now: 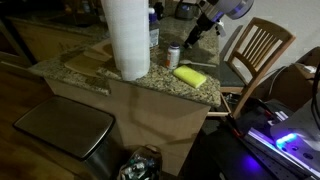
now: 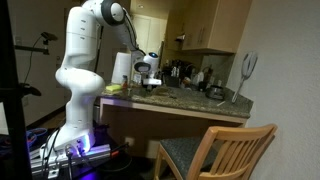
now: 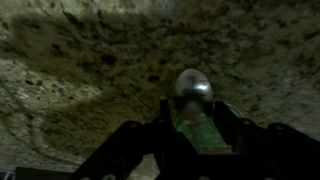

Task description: Pick up the spoon from the counter and place it on the green object

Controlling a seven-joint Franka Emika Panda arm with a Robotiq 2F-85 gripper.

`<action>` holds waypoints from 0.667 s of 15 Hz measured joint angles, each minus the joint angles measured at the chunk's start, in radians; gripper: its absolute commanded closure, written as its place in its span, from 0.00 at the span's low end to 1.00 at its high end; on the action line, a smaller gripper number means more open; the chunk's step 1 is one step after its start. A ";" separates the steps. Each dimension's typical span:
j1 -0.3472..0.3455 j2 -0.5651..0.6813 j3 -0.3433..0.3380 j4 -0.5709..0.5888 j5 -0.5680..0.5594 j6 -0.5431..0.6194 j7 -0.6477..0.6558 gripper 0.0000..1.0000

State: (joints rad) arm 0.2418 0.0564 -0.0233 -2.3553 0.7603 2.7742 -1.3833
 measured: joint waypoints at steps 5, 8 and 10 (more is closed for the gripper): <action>0.000 0.009 -0.006 -0.002 0.002 0.000 0.000 0.00; 0.000 -0.009 -0.006 0.000 0.002 -0.001 0.000 0.00; 0.000 -0.037 -0.007 -0.001 -0.003 -0.021 0.000 0.00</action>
State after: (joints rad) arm 0.2417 0.0193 -0.0305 -2.3559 0.7573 2.7532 -1.3830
